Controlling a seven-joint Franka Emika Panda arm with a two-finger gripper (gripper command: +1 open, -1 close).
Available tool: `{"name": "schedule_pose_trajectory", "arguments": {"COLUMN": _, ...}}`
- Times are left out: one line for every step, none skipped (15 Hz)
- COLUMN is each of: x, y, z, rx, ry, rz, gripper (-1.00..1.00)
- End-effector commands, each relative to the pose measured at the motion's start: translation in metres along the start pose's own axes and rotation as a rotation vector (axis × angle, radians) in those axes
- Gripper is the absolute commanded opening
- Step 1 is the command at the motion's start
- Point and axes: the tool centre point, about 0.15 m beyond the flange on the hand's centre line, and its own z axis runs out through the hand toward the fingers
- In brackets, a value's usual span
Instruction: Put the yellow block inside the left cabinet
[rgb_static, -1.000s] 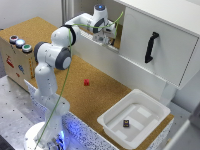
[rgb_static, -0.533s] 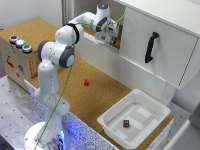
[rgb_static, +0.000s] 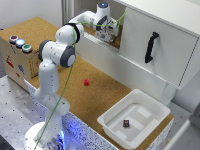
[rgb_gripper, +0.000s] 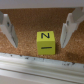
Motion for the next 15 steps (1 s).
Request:
{"name": "schedule_pose_trajectory", "arguments": {"x": -0.044, "y": -0.017, "z": -0.026, "rx": -0.09, "ry": -0.022, "rz": 0.028, "gripper": 1.0}}
{"name": "schedule_pose_trajectory", "arguments": {"x": -0.056, "y": -0.017, "z": -0.028, "rx": -0.092, "ry": -0.036, "rz": 0.038, "gripper": 1.0}}
{"name": "schedule_pose_trajectory", "arguments": {"x": -0.067, "y": -0.016, "z": -0.029, "rx": -0.091, "ry": -0.045, "rz": 0.048, "gripper": 1.0}}
{"name": "schedule_pose_trajectory", "arguments": {"x": -0.076, "y": -0.016, "z": -0.028, "rx": -0.088, "ry": -0.057, "rz": 0.058, "gripper": 1.0}}
{"name": "schedule_pose_trajectory", "arguments": {"x": -0.086, "y": -0.016, "z": -0.026, "rx": -0.082, "ry": -0.07, "rz": 0.068, "gripper": 1.0}}
{"name": "schedule_pose_trajectory", "arguments": {"x": -0.098, "y": -0.016, "z": -0.023, "rx": -0.075, "ry": -0.086, "rz": 0.08, "gripper": 1.0}}
{"name": "schedule_pose_trajectory", "arguments": {"x": -0.108, "y": -0.017, "z": -0.019, "rx": -0.067, "ry": -0.104, "rz": 0.088, "gripper": 1.0}}
{"name": "schedule_pose_trajectory", "arguments": {"x": -0.117, "y": -0.016, "z": -0.017, "rx": -0.062, "ry": -0.123, "rz": 0.083, "gripper": 1.0}}
{"name": "schedule_pose_trajectory", "arguments": {"x": -0.126, "y": -0.019, "z": -0.011, "rx": -0.052, "ry": -0.148, "rz": 0.072, "gripper": 1.0}}
{"name": "schedule_pose_trajectory", "arguments": {"x": -0.136, "y": -0.021, "z": -0.006, "rx": -0.04, "ry": -0.17, "rz": 0.067, "gripper": 1.0}}
{"name": "schedule_pose_trajectory", "arguments": {"x": -0.147, "y": -0.024, "z": 0.001, "rx": -0.025, "ry": -0.19, "rz": 0.069, "gripper": 1.0}}
{"name": "schedule_pose_trajectory", "arguments": {"x": -0.155, "y": -0.025, "z": 0.005, "rx": -0.018, "ry": -0.201, "rz": 0.075, "gripper": 1.0}}
{"name": "schedule_pose_trajectory", "arguments": {"x": -0.168, "y": -0.029, "z": 0.014, "rx": 0.002, "ry": -0.225, "rz": 0.072, "gripper": 1.0}}
{"name": "schedule_pose_trajectory", "arguments": {"x": -0.18, "y": -0.032, "z": 0.019, "rx": 0.033, "ry": -0.227, "rz": 0.069, "gripper": 1.0}}
{"name": "schedule_pose_trajectory", "arguments": {"x": -0.19, "y": -0.036, "z": 0.027, "rx": 0.049, "ry": -0.249, "rz": 0.054, "gripper": 1.0}}
